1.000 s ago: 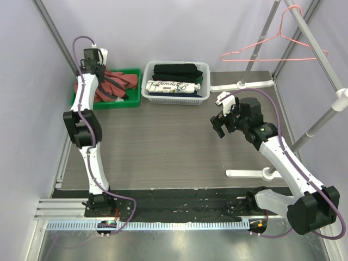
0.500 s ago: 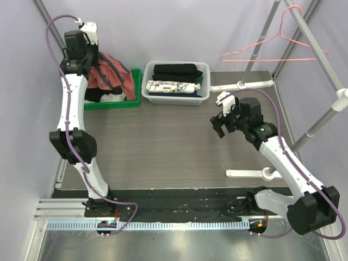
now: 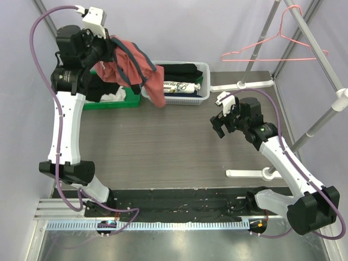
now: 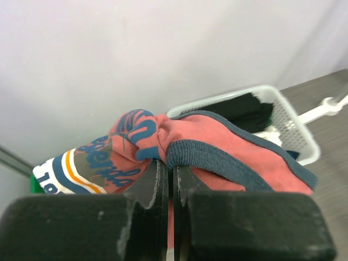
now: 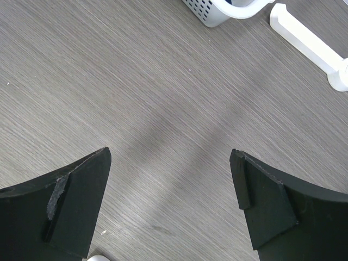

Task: Place the tank top on the hanger
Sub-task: Pick up the tank top from the bin, then place the tank top at the center of the board.

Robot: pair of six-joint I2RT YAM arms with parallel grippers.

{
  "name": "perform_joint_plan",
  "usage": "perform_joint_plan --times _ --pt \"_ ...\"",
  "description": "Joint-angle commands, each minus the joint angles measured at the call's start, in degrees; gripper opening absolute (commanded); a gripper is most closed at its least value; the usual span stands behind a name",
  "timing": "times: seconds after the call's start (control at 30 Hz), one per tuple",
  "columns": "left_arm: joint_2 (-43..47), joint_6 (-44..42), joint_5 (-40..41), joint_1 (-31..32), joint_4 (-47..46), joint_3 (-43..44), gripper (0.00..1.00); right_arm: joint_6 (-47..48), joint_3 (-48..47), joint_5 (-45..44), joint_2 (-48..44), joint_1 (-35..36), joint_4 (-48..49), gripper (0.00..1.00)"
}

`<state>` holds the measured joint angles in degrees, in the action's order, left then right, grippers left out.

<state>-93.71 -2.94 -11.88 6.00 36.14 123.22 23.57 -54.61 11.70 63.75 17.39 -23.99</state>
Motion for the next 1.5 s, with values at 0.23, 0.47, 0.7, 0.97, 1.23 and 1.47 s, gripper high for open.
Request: perform_joint_plan --times 0.23,0.47,0.7,0.97,1.23,1.47 --pt "9.33 4.7 -7.72 5.07 -1.68 -9.55 0.0 -1.86 -0.41 0.42 -3.1 -1.04 3.33 1.0" --pt "11.1 1.64 -6.05 12.27 -7.13 -29.95 0.0 -2.22 -0.5 0.25 -3.19 -1.39 3.6 1.0" --pt "8.55 -1.27 -2.55 20.54 -8.54 -36.29 0.0 -2.3 -0.5 0.34 -3.01 -1.65 3.6 1.0" --pt "1.35 -3.3 5.36 21.77 -6.52 -36.91 0.8 -2.22 -0.32 0.69 -2.93 -1.83 3.68 1.0" --pt "3.0 -7.68 6.61 21.6 -8.63 -40.86 1.0 -1.86 -0.15 1.21 -2.4 -1.83 3.42 1.0" --pt "5.2 -11.82 -2.34 21.6 -8.55 -45.96 1.0 -1.95 -0.06 2.62 -1.35 -1.83 2.98 1.0"
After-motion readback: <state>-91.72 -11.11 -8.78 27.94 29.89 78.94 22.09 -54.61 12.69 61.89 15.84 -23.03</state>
